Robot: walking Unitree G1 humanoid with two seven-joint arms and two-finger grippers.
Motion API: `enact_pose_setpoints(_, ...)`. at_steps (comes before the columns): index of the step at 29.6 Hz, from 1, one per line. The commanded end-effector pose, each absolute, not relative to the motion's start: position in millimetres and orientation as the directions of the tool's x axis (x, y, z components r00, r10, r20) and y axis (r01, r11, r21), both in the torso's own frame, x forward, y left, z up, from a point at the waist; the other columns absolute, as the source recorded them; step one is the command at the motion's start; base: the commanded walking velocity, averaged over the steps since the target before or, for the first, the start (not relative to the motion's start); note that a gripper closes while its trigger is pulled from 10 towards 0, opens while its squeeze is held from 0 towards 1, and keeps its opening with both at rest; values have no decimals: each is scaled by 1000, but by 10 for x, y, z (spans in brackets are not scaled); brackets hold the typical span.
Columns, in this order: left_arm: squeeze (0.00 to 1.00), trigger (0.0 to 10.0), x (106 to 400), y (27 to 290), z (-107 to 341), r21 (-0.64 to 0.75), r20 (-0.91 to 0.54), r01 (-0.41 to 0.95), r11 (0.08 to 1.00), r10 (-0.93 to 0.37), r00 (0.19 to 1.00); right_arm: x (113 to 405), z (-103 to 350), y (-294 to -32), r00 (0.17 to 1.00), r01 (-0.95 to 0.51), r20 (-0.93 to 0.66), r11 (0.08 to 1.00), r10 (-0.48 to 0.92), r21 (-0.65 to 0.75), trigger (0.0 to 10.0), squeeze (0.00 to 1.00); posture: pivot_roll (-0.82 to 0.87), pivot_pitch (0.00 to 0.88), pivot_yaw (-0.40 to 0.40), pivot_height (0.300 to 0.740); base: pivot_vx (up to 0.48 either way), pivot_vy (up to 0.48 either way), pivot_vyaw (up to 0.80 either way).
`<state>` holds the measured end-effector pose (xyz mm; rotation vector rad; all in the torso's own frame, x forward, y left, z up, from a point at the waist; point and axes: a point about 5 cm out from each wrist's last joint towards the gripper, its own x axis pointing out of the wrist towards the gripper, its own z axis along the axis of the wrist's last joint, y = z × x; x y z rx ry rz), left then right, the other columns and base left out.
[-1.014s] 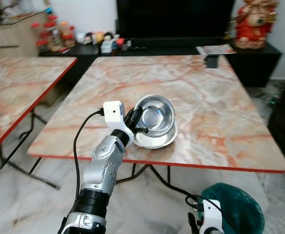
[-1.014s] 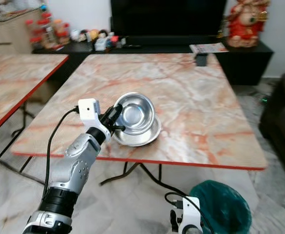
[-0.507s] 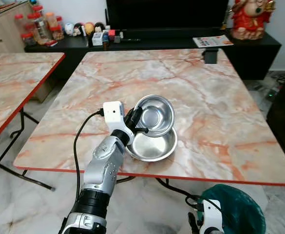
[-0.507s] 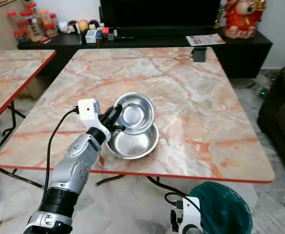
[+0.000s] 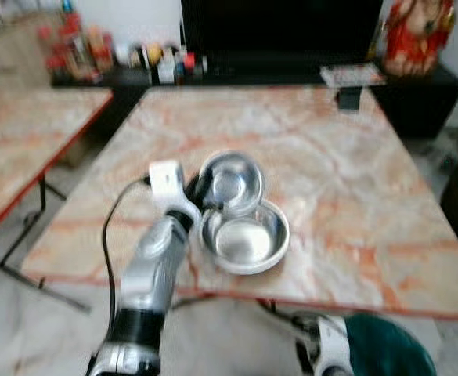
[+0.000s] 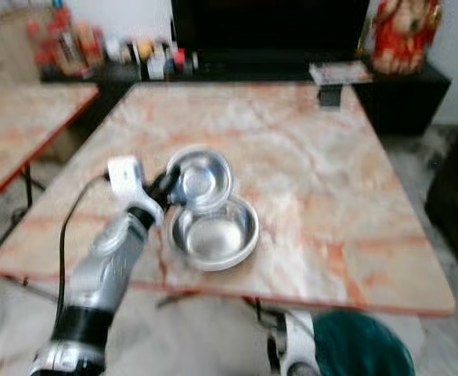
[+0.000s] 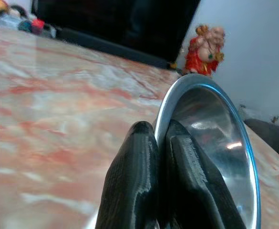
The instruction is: Setting the table
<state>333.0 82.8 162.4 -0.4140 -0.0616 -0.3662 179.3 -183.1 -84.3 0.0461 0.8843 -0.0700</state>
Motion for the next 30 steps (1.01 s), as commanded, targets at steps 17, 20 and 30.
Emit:
enact_pose_setpoints(17,0,10000,3262,874,1644,-374,131,377,847,-355,926,1805,-840,-1793,635,79,-772,997,-36,18,10000,0,-28,0,55,723,187,0,0)
enact_pose_setpoints(20,0,10000,3224,895,1583,-364,105,380,850,-368,924,1793,-847,-1788,632,77,-774,997,-35,18,10000,0,-27,0,55,723,0,0,0)
enact_pose_setpoints(30,0,10000,3085,841,1458,-450,23,432,781,-474,880,1748,-866,-1772,627,41,-778,999,-31,-7,10000,0,-21,0,63,723,0,0,0)
